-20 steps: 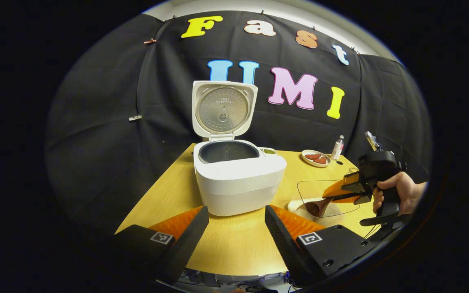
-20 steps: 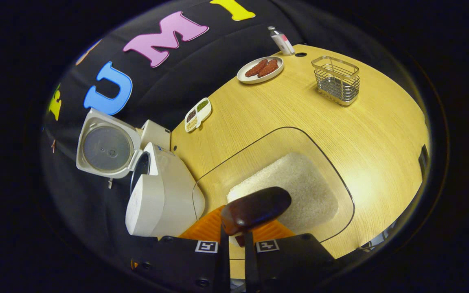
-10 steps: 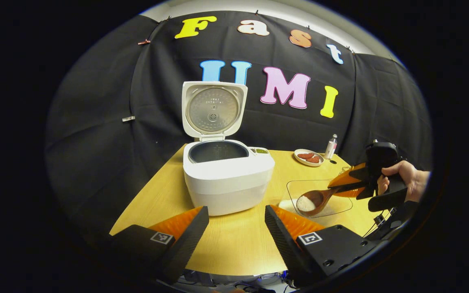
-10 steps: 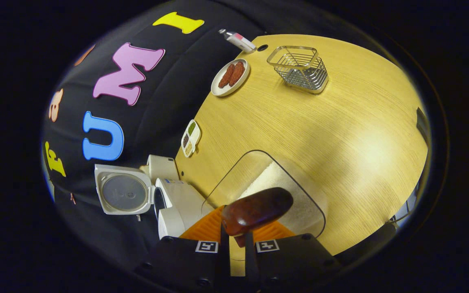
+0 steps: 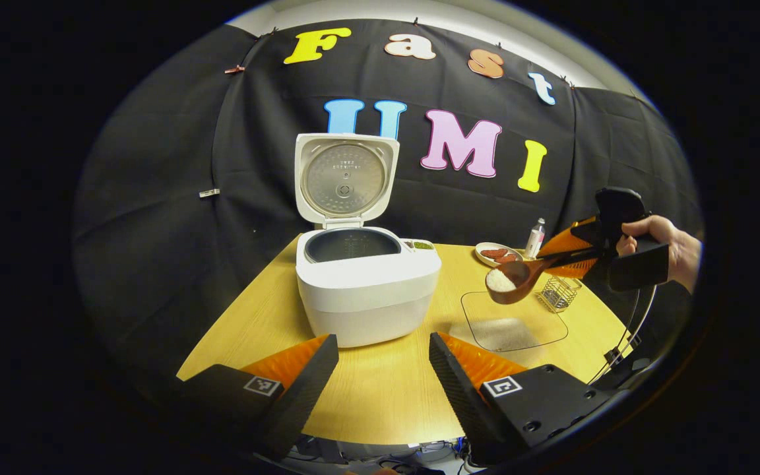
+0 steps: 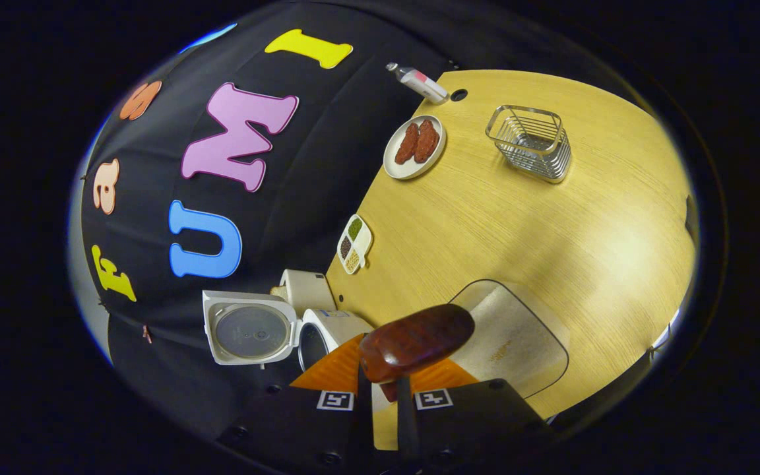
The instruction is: Close the left gripper, press the button to open the rice cooker; take a wooden spoon from the chopstick holder with the right hand, scoop a spoonful of rice and pour it into the rice cooker, then put the wooden spoon back into the chopstick holder.
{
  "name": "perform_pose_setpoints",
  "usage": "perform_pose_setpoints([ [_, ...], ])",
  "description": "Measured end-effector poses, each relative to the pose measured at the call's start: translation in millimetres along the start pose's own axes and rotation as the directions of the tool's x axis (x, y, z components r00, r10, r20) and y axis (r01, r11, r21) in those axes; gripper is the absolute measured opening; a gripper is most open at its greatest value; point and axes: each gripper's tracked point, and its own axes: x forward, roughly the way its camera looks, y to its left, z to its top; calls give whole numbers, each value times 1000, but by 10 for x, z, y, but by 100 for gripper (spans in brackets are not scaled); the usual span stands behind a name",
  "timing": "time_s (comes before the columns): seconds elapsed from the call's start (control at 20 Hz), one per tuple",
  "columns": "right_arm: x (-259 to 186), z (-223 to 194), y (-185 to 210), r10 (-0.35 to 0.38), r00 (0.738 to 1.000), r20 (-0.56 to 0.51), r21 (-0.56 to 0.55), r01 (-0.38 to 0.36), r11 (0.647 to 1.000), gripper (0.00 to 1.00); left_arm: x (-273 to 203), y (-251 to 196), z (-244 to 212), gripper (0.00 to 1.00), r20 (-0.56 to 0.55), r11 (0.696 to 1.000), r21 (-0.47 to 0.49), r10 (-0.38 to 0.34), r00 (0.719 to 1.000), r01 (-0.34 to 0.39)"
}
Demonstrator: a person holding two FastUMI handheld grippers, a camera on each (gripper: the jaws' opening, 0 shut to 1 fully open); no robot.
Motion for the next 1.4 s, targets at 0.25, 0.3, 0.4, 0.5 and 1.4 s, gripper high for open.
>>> perform_pose_setpoints([
  [0.25, 28, -24, 511, 55, 998, -15, -44, -55, 998, 19, -51, 104, -2, 96, 12, 999, -26, 24, 1000, -23],
  [0.3, 41, -51, 630, 69, 997, -18, -54, -70, 996, 19, -61, 126, -10, 95, 13, 999, -37, 31, 999, -31],
  [0.4, 78, -88, 866, 98, 995, -27, -50, -99, 994, 19, -98, 170, -46, 96, 10, 997, -61, 41, 999, -41],
  [0.5, 157, -166, 1100, 126, 991, -44, -32, -127, 991, 19, -119, 200, -120, 96, 3, 995, -92, 49, 999, -49],
  [1.4, 1473, -1213, 2178, 137, 986, -96, -418, -165, 893, 19, -215, 767, 38, 96, 18, 976, -166, 143, 990, -138],
])
